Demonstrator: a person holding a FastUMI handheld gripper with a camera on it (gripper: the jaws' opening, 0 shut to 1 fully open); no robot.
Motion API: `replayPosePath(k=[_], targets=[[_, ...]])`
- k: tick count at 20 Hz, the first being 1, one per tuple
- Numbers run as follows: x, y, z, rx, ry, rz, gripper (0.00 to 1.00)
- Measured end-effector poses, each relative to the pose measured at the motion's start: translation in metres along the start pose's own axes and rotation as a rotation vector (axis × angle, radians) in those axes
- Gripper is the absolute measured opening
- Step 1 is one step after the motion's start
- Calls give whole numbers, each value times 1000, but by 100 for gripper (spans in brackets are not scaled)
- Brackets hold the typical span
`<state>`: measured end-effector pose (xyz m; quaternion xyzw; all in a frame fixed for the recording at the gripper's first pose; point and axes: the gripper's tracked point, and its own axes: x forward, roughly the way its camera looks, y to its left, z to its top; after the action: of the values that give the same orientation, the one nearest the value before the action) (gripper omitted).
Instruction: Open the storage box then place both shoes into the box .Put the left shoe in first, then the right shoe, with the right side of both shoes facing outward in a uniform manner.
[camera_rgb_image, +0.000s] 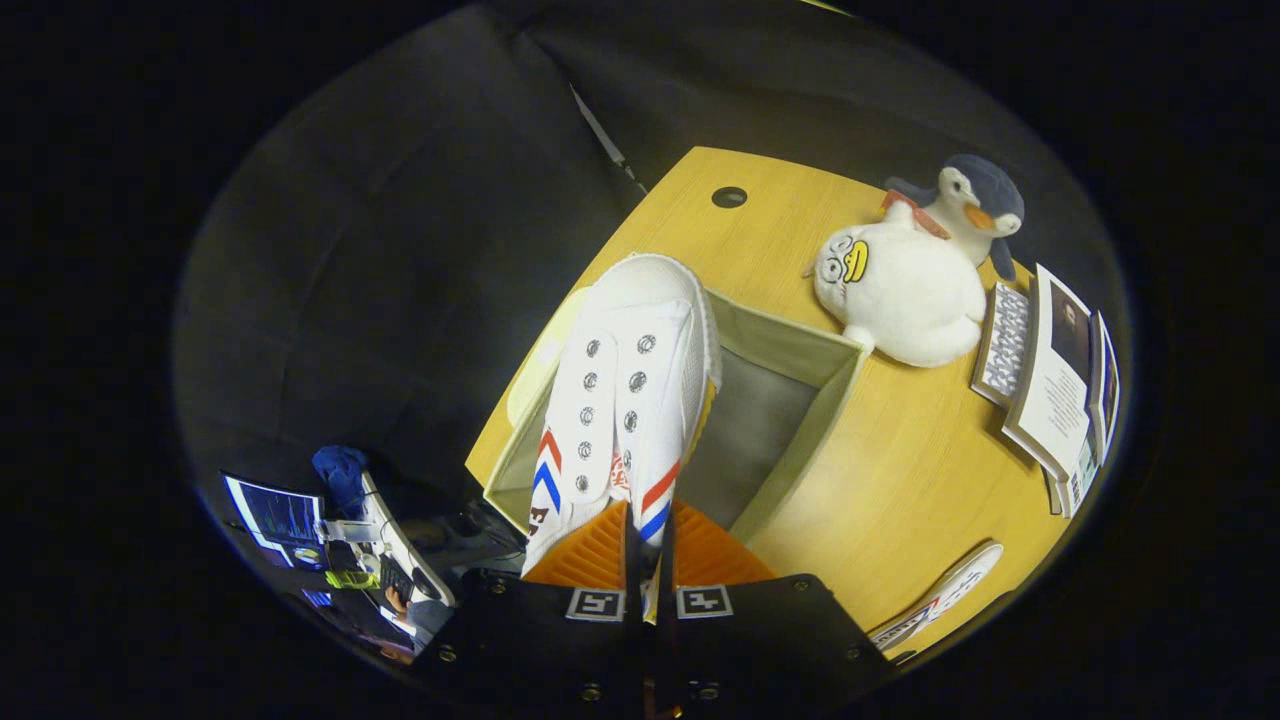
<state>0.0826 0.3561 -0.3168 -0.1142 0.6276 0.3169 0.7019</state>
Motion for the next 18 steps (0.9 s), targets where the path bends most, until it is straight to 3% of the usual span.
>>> replayPosePath(k=[3,5,6,10,18], targets=[[25,-3,4,-12,25,-51,5],[33,7,9,10,24,-13,7],[34,11,15,18,17,-7,27],[11,-6,25,-34,-35,-45,89],[-57,-42,8,32,-119,-19,90]])
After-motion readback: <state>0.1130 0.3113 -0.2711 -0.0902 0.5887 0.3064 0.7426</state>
